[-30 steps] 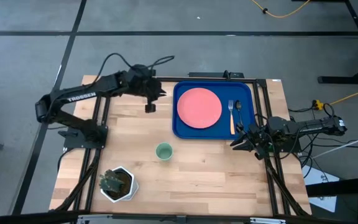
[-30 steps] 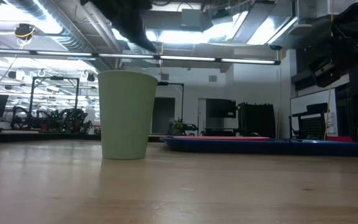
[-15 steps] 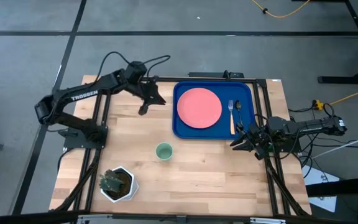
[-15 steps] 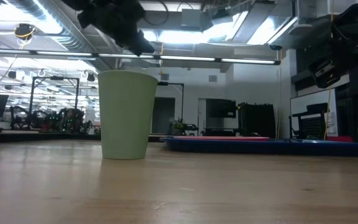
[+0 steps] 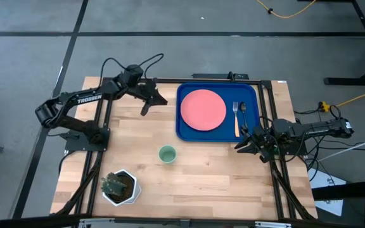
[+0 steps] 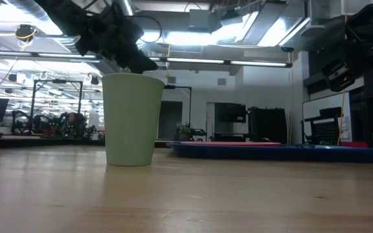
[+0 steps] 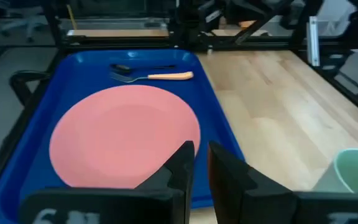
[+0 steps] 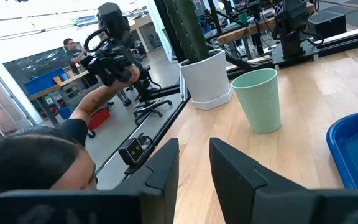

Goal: Pick and place plate/cup/fork/spoon on tray
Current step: Put the green cup on the dark blue tray to the top right of the pink plate

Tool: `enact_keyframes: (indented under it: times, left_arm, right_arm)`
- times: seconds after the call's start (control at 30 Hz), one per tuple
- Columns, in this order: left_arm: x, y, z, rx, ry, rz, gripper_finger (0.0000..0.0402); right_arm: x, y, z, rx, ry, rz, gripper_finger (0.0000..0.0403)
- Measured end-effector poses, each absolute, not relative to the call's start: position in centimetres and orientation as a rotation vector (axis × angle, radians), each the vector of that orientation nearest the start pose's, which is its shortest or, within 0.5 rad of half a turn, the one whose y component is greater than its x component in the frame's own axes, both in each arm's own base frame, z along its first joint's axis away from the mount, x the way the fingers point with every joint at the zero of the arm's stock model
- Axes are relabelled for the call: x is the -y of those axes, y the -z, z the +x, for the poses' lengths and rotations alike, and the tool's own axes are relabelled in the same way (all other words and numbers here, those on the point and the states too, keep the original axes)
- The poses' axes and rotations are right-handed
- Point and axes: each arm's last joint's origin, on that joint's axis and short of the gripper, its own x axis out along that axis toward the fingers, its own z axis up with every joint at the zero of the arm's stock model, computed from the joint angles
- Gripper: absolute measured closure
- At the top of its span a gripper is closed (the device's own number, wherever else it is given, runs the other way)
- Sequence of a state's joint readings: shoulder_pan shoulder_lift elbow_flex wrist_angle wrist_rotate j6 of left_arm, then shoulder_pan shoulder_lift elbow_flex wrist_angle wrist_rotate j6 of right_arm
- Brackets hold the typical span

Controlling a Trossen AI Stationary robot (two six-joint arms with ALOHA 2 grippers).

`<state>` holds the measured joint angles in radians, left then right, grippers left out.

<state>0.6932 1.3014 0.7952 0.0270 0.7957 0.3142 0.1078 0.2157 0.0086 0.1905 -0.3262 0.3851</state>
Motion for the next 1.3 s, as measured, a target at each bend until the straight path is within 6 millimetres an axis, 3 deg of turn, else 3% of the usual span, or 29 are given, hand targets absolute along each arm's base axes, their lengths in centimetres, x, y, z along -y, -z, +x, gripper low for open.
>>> enact_keyframes:
  times: [0.3,1.3]
  left_arm:
    - [-14.7,-25.3,23.2,-0.33,0.124,-0.042,0.0364]
    - [-14.0,-25.3,23.7,-0.346,0.112,-0.03,0.0364]
  right_arm:
    - [-2.1,-16.7,10.8,-0.1,-0.425,0.381,0.0308]
    - [-2.1,-16.7,10.8,-0.1,-0.425,0.381,0.0308]
